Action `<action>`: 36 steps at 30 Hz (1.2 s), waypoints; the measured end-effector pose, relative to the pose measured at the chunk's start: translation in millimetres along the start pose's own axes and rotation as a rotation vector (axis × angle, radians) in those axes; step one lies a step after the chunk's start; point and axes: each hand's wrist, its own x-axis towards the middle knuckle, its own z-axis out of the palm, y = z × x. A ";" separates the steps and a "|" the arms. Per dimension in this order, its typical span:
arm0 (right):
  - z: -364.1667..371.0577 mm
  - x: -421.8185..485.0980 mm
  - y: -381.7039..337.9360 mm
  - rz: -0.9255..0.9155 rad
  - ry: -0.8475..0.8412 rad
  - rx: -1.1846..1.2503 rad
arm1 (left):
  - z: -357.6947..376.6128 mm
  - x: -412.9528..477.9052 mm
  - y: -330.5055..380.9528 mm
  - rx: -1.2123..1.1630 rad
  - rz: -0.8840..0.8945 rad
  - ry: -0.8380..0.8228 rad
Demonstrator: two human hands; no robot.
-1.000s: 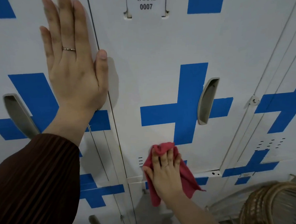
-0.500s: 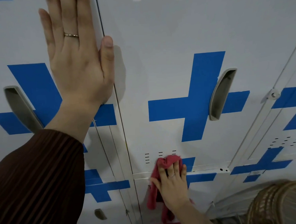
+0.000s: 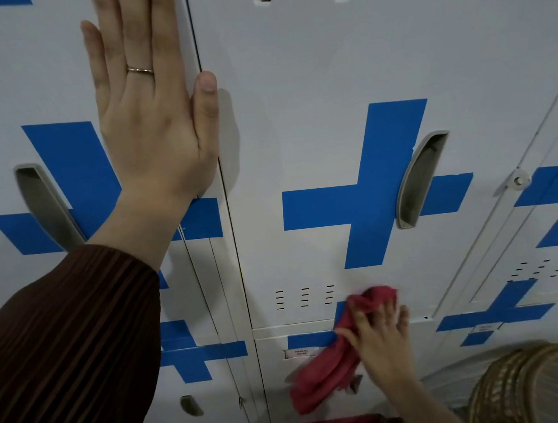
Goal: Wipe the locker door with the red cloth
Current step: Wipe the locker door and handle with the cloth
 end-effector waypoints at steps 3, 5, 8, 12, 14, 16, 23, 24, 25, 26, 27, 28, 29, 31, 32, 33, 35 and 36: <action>1.9 1.4 52.7 0.198 0.163 -0.038 | -1.4 1.2 -3.0 0.001 0.003 -0.009; 4.7 2.2 68.7 0.226 0.072 0.031 | -4.2 1.4 -0.3 0.002 -0.009 -0.028; -3.0 7.3 71.5 0.269 0.116 0.045 | -6.2 2.1 2.1 0.005 -0.030 -0.058; -25.9 20.6 68.3 0.167 0.381 0.006 | -4.2 -0.3 1.3 -0.007 -0.049 -0.102; -51.2 34.3 61.8 0.114 0.531 0.088 | -0.9 -1.1 -3.1 -0.022 -0.060 -0.122; -80.4 52.9 53.6 0.081 0.688 0.215 | 4.9 -2.8 -10.2 -0.040 -0.088 -0.161; -136.7 76.3 23.3 0.124 0.869 0.474 | 4.3 -3.9 -13.2 -0.050 -0.057 -0.194; -143.7 78.2 22.7 0.116 0.889 0.475 | 4.1 -3.6 -13.1 -0.042 -0.069 -0.203; -154.1 80.9 22.1 0.108 0.913 0.474 | 5.5 -4.2 -14.2 -0.029 -0.082 -0.215; -166.5 84.0 21.0 0.103 0.943 0.472 | 6.4 -5.4 -15.4 -0.017 -0.090 -0.224; -178.7 87.1 19.4 0.104 0.973 0.476 | 7.2 -6.6 -16.3 -0.004 -0.089 -0.228; -189.2 89.8 17.8 0.108 0.994 0.490 | 8.2 -7.8 -17.4 0.002 -0.079 -0.228; -196.6 91.7 16.1 0.113 1.006 0.507 | 9.9 -9.0 -19.4 -0.003 -0.076 -0.227; -200.1 91.4 13.6 0.127 1.000 0.515 | 14.2 -9.9 -24.2 -0.038 -0.094 -0.236; -195.0 89.4 12.9 0.130 0.980 0.507 | 15.3 -9.8 -25.1 -0.058 -0.102 -0.241; -185.1 85.6 13.1 0.130 0.948 0.499 | 16.2 -10.1 -25.5 -0.073 -0.102 -0.242; -157.7 74.4 14.6 0.120 0.862 0.497 | 14.3 -9.8 -21.6 -0.060 -0.092 -0.233; -143.6 68.7 15.9 0.112 0.823 0.494 | 12.0 -9.3 -19.4 -0.046 -0.084 -0.226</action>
